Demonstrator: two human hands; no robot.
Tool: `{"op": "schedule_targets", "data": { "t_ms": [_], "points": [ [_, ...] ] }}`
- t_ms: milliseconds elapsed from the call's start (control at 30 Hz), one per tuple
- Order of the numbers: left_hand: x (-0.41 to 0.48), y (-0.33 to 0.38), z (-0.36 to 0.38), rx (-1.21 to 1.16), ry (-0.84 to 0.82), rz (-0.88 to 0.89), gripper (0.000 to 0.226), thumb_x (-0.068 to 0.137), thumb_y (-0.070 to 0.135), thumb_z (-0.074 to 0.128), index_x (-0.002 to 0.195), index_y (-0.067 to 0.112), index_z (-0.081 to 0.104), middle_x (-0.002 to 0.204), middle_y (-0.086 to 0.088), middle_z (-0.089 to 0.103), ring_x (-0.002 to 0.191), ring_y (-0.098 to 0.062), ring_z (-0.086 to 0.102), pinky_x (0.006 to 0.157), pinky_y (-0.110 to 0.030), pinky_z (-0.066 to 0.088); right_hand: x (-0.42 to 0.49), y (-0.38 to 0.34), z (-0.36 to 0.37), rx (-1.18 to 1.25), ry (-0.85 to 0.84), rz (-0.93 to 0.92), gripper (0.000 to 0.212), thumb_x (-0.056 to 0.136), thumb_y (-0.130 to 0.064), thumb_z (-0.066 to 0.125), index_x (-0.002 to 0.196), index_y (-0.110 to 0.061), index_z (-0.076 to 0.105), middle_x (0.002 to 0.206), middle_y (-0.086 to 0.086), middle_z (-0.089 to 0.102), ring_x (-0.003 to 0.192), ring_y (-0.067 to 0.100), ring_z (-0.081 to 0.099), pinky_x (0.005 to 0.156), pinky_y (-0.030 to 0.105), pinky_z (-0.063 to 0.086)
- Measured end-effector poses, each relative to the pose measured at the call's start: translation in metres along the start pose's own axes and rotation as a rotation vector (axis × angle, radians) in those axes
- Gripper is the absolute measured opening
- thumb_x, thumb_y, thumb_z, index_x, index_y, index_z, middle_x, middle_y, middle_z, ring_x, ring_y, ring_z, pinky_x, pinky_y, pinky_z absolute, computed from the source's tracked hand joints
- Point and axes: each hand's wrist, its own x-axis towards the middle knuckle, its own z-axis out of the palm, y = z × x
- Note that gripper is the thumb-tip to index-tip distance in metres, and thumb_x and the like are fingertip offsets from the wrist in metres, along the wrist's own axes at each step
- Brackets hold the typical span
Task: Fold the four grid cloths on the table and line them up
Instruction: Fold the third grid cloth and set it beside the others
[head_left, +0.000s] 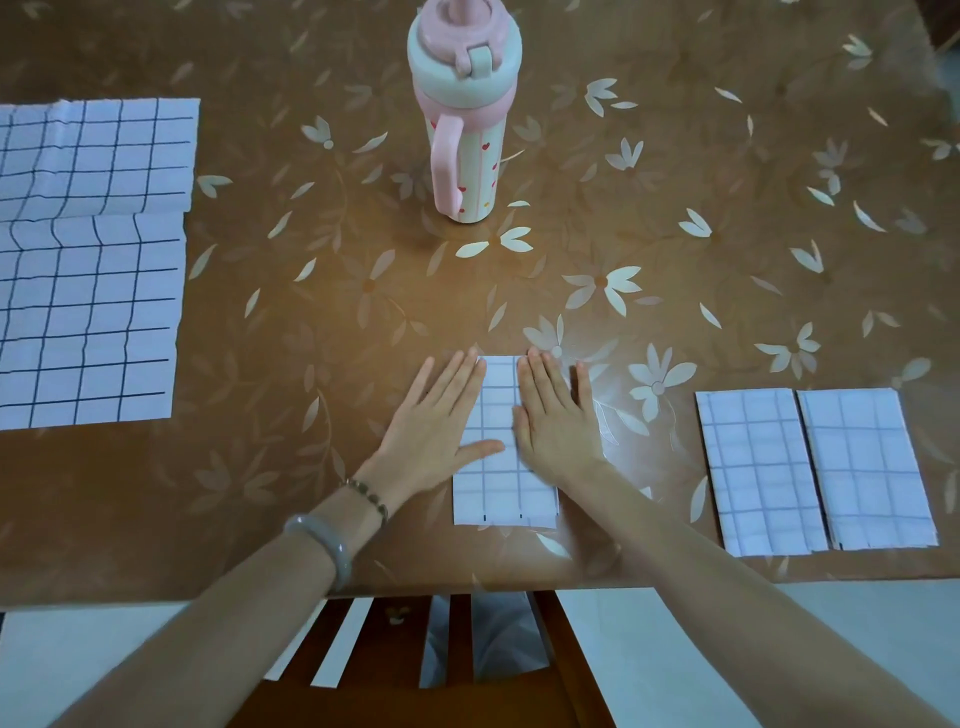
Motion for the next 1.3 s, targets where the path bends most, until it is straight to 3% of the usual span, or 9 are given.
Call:
{"op": "schedule_targets", "data": {
  "t_ms": [167,400,500,600,700,900,1067,1167,1300],
  "points": [
    [0.017,-0.031,0.0,0.084,-0.084,0.137,0.108,0.08,0.086,0.014,0.151,0.01,-0.014,0.16,-0.006,-0.013,0.147,-0.016,-0.015,0.118,-0.047,-0.009,0.001,0.002,0.001,0.0,-0.041,0.011,0.063,0.098,-0.033,0.003,0.144,-0.001,0.031,0.151,0.015,0.032,0.142,0.028,0.026,0.112,0.054,0.013],
    [0.006,-0.033,-0.008,0.013,-0.109,-0.016,0.126,0.066,0.094,0.018,0.15,0.006,-0.015,0.158,-0.008,-0.021,0.145,-0.019,-0.023,0.119,-0.047,-0.01,0.001,0.0,0.001,-0.017,-0.021,0.012,0.059,0.096,-0.031,0.017,0.144,-0.001,0.031,0.152,0.014,0.031,0.142,0.028,0.026,0.112,0.054,0.013],
    [-0.003,0.002,-0.002,-0.015,-0.022,0.029,0.106,0.081,0.082,0.01,0.151,0.005,-0.011,0.159,-0.011,-0.015,0.147,-0.023,-0.016,0.119,-0.046,-0.008,0.002,0.0,0.001,-0.034,-0.034,0.015,0.059,0.095,-0.031,0.02,0.144,-0.002,0.031,0.152,0.014,0.031,0.141,0.027,0.028,0.112,0.054,0.012],
    [-0.015,0.026,0.013,-0.035,0.009,0.095,0.096,0.089,0.074,0.01,0.151,0.001,0.015,0.159,-0.015,0.013,0.148,-0.026,0.01,0.118,-0.048,0.007,0.002,0.0,-0.001,-0.048,-0.034,0.017,0.058,0.094,-0.031,0.023,0.144,-0.002,0.032,0.151,0.014,0.033,0.14,0.027,0.031,0.112,0.053,0.013],
    [-0.032,0.023,0.026,-0.068,-0.007,0.07,0.094,0.09,0.073,0.013,0.149,0.001,0.026,0.157,-0.015,0.022,0.146,-0.027,0.022,0.116,-0.049,0.014,0.001,0.0,-0.002,-0.061,-0.034,0.018,0.058,0.094,-0.031,0.024,0.144,-0.002,0.033,0.151,0.014,0.034,0.14,0.027,0.032,0.111,0.054,0.014],
    [-0.05,0.014,0.028,-0.059,-0.039,0.048,0.094,0.087,0.074,0.021,0.15,0.004,0.023,0.157,-0.013,0.024,0.146,-0.025,0.021,0.116,-0.051,0.014,0.0,-0.001,-0.005,-0.073,-0.018,0.013,0.058,0.094,-0.032,0.025,0.142,-0.001,0.037,0.149,0.016,0.037,0.138,0.028,0.034,0.112,0.053,0.012],
    [-0.051,0.017,0.025,-0.046,-0.04,0.025,0.095,0.087,0.074,0.023,0.15,0.003,0.023,0.157,-0.013,0.023,0.146,-0.024,0.021,0.116,-0.051,0.013,-0.017,-0.011,-0.011,-0.036,0.035,-0.092,0.06,0.094,-0.036,0.032,0.144,-0.002,0.032,0.151,0.017,0.032,0.142,0.027,0.022,0.115,0.052,0.01],
    [-0.051,0.018,0.025,-0.042,-0.047,0.019,0.094,0.088,0.074,0.02,0.15,0.004,0.023,0.157,-0.012,0.021,0.146,-0.024,0.019,0.116,-0.051,0.012,-0.039,-0.021,-0.001,-0.022,-0.069,-0.139,0.06,0.099,-0.041,0.023,0.144,-0.004,0.034,0.152,0.013,0.032,0.143,0.024,0.02,0.114,0.052,0.013],
    [-0.05,0.017,0.024,-0.035,-0.064,0.014,0.094,0.088,0.075,0.014,0.15,0.004,0.02,0.158,-0.011,0.018,0.146,-0.023,0.015,0.116,-0.051,0.012,-0.056,-0.003,0.004,-0.031,-0.145,-0.061,0.068,0.098,-0.052,0.012,0.147,-0.006,0.027,0.154,0.01,0.026,0.144,0.023,0.019,0.115,0.051,0.011]
  ]
}}
